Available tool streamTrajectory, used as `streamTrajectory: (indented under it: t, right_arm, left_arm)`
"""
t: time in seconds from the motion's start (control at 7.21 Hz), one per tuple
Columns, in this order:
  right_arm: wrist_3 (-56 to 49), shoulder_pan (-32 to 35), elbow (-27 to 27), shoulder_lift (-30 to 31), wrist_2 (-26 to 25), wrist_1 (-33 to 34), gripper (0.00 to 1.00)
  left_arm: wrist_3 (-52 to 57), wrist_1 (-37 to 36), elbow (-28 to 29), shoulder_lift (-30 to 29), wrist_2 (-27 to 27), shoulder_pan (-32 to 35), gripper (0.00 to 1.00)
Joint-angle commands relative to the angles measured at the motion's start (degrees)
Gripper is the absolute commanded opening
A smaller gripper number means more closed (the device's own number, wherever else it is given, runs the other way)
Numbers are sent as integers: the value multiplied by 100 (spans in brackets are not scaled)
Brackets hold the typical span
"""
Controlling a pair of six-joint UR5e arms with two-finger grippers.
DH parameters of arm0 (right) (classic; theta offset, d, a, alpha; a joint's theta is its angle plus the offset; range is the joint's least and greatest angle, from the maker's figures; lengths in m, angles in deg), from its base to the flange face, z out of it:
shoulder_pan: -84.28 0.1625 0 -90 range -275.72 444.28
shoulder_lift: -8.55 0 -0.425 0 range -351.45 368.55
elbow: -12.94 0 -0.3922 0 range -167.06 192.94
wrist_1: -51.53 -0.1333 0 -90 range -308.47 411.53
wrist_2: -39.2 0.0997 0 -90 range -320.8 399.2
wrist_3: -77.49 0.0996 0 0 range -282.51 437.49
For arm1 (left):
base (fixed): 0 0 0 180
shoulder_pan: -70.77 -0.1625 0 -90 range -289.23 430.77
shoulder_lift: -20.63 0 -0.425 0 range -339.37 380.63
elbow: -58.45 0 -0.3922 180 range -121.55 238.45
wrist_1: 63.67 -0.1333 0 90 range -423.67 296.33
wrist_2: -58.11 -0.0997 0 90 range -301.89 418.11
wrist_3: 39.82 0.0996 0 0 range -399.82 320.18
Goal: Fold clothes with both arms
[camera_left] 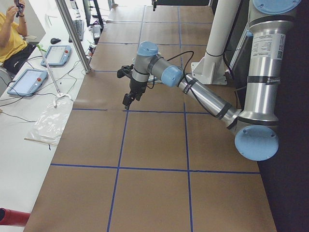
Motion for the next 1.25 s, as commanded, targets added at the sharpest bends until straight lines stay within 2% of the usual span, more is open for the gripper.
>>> streamTrajectory:
  t: [0.0, 0.14, 0.28, 0.69, 1.11]
  right_arm:
    - [-172, 582, 357, 396, 238, -6, 100]
    - [-173, 854, 549, 449, 849, -6, 100]
    - [-190, 1048, 568, 572, 1090, -6, 100]
    - [-190, 1322, 420, 950, 1136, -15, 100]
    - [-181, 1322, 472, 968, 1110, -15, 100]
  left_arm:
    - [432, -44, 937, 232, 931, 787, 100]
    - [467, 17, 1579, 232, 1494, 1034, 100]
    - [493, 35, 1725, 232, 1552, 1332, 100]
    - [581, 35, 1848, 714, 1562, 1651, 100]
    - [790, 35, 1972, 855, 1553, 1731, 100]
